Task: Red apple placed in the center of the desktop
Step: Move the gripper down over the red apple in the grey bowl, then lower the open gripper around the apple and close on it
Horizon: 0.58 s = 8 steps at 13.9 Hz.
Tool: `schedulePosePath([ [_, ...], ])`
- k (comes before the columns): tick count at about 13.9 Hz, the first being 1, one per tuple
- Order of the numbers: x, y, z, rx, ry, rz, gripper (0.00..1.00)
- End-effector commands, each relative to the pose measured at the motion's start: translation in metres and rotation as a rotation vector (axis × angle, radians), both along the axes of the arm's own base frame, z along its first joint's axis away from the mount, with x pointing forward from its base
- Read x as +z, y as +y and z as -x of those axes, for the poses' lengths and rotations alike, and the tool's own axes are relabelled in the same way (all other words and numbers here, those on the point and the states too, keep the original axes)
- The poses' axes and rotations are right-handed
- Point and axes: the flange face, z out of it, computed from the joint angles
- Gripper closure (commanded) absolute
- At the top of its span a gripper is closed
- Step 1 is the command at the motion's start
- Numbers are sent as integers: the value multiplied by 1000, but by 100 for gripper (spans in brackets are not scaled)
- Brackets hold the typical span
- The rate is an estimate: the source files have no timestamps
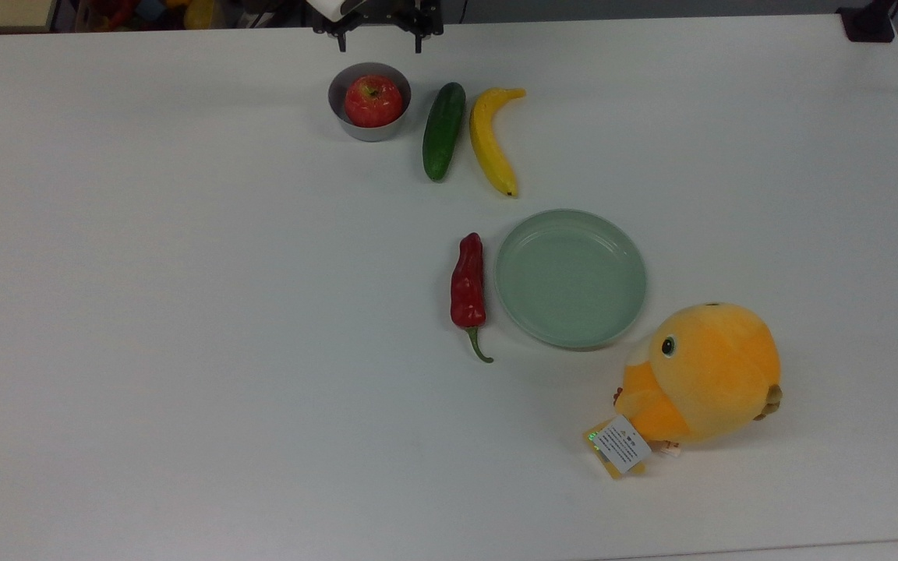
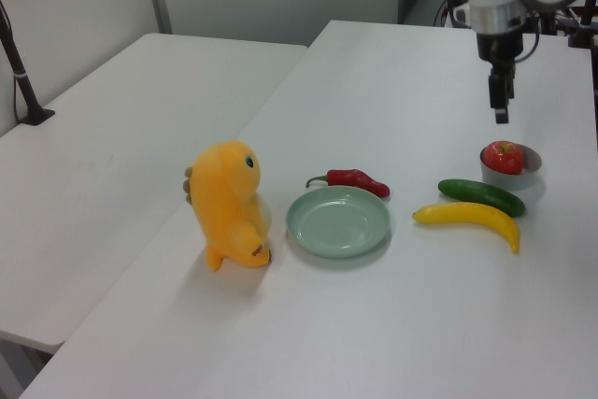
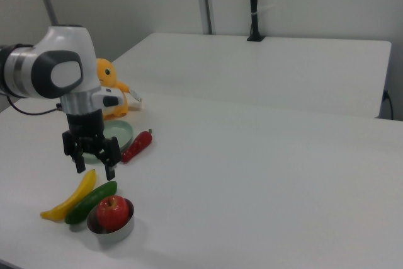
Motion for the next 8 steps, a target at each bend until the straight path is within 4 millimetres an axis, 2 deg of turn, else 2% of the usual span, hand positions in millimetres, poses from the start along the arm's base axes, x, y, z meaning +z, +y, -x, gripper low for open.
schedulePosePath([
  [1, -26, -14, 1, 84, 42, 0, 0],
  [4, -48, -23, -3, 118, 71, 27, 0],
  [8, -64, -21, -6, 151, 71, 26, 0],
])
